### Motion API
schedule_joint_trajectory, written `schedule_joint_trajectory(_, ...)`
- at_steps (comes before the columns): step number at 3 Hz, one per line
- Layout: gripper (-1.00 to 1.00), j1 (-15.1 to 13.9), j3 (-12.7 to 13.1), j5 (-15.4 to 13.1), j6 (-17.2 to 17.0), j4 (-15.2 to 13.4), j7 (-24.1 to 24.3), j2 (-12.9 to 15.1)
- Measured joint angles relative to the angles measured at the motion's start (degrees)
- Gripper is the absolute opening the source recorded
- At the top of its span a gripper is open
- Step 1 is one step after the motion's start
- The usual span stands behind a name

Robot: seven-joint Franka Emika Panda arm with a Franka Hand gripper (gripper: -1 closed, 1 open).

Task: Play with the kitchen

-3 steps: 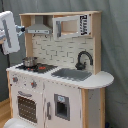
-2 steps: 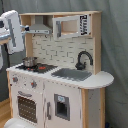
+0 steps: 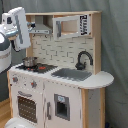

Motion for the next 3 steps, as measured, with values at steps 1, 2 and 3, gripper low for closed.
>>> schedule_joint_trajectory(1, -1.00, -0.9, -4.0, 0.0, 2.9, -0.2, -3.7, 0.5)
schedule_joint_trajectory(2, -1.00, -0.9, -8.1, 0.0, 5.6, -2.2, -7.4, 0.5)
schedule_joint_trajectory(3, -1.00, -1.2, -10.7, 0.0, 9.0, -6.1, -9.3, 0.5)
